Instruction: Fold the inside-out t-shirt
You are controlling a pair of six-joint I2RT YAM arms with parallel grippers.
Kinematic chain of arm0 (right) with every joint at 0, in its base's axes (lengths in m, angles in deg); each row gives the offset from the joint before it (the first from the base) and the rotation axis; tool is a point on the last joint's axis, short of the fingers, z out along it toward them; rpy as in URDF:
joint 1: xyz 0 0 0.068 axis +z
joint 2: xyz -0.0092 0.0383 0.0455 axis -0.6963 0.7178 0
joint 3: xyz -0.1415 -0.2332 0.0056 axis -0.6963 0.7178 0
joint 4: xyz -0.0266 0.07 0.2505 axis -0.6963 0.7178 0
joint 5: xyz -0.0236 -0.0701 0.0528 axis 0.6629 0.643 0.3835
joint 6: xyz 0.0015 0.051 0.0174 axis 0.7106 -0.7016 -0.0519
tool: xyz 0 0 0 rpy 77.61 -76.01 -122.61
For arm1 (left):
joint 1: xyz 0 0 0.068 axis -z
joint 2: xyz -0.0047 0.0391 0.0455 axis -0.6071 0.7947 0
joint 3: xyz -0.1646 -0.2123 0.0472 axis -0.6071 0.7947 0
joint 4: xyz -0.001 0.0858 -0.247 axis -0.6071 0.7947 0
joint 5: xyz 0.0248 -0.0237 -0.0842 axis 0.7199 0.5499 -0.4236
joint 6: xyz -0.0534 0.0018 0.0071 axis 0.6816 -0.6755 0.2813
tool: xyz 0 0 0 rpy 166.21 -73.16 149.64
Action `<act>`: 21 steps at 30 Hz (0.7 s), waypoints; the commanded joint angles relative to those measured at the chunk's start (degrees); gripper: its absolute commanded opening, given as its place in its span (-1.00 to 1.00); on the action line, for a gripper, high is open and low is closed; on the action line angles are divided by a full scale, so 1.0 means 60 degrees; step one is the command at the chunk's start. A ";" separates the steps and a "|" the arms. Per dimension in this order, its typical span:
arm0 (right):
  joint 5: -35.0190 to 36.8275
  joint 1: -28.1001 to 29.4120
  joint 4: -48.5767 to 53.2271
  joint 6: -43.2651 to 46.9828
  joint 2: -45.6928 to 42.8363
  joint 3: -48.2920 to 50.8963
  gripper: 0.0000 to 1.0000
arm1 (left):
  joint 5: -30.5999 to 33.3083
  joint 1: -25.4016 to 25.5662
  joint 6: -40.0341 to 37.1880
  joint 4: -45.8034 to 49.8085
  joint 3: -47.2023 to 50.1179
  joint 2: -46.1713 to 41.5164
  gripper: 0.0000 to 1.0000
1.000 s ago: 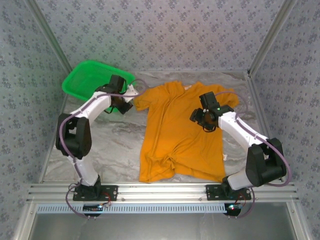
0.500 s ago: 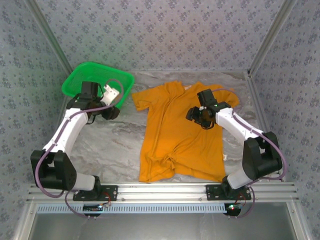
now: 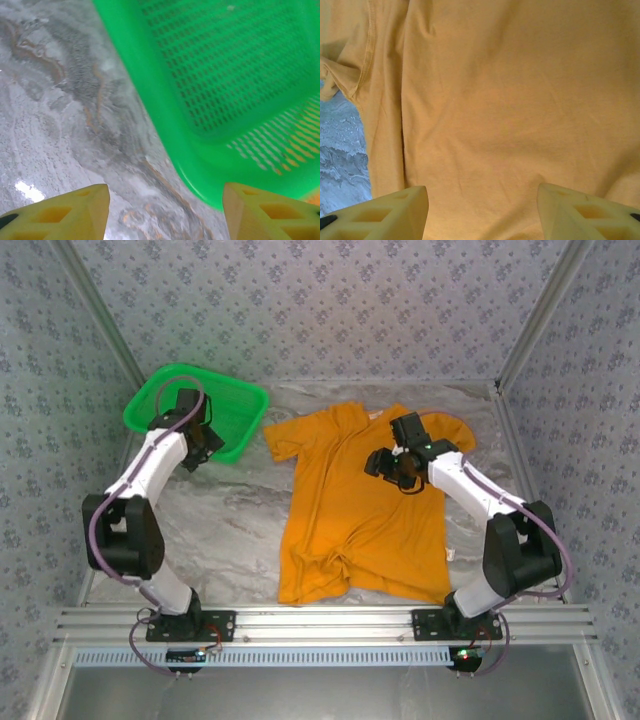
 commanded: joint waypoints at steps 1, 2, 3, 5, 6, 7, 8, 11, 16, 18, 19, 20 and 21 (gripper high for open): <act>-0.0061 0.0187 0.0064 0.0201 0.0177 -0.0258 0.23 | 0.0487 -0.0154 0.0881 0.0498 -0.0904 0.0970 0.22; -0.0079 0.0234 0.0059 0.0186 0.0185 -0.0253 0.23 | 0.0625 -0.0155 0.0882 0.0652 -0.1161 0.1311 0.19; -0.0097 0.0304 0.0056 0.0186 0.0203 -0.0278 0.23 | 0.0829 -0.0168 0.0802 0.0840 -0.1389 0.1599 0.12; -0.0106 0.0417 0.0059 0.0192 0.0202 -0.0271 0.22 | 0.1173 -0.0180 0.0669 0.0970 -0.1539 0.1915 -0.02; -0.0119 0.0463 0.0082 0.0197 0.0186 -0.0277 0.23 | 0.1211 -0.0250 0.0481 0.0872 -0.1461 0.1945 -0.15; -0.0127 0.0487 0.0115 0.0209 0.0166 -0.0277 0.23 | 0.1166 -0.0318 0.0082 0.0634 -0.1325 0.1919 -0.32; -0.0127 0.0513 0.0135 0.0211 0.0132 -0.0258 0.23 | 0.1086 -0.0380 -0.0435 0.0388 -0.1190 0.1853 -0.37; -0.0198 0.0555 0.0164 0.0214 0.0008 -0.0163 0.23 | 0.0468 -0.0855 -0.2456 -0.0279 -0.0653 0.1465 -0.58; -0.0375 0.0545 0.0110 0.0575 -0.0144 0.0055 0.23 | -0.0927 -0.2410 -0.5604 -0.0256 -0.0117 0.0933 -0.57; -0.0425 0.0535 0.0061 0.0639 -0.0158 0.0128 0.23 | -0.0996 -0.3057 -0.6267 0.0195 -0.0340 0.1048 -0.52; -0.0469 0.0530 0.0023 0.0664 -0.0144 0.0166 0.23 | -0.0897 -0.3358 -0.6684 0.0304 -0.0437 0.1165 -0.52; -0.0513 0.0516 -0.0008 0.0675 -0.0130 0.0187 0.24 | -0.0796 -0.3574 -0.7055 0.0365 -0.0533 0.1278 -0.52; -0.0583 0.0494 -0.0056 0.0679 -0.0107 0.0212 0.24 | -0.0801 -0.3796 -0.7575 0.0415 -0.0685 0.1434 -0.51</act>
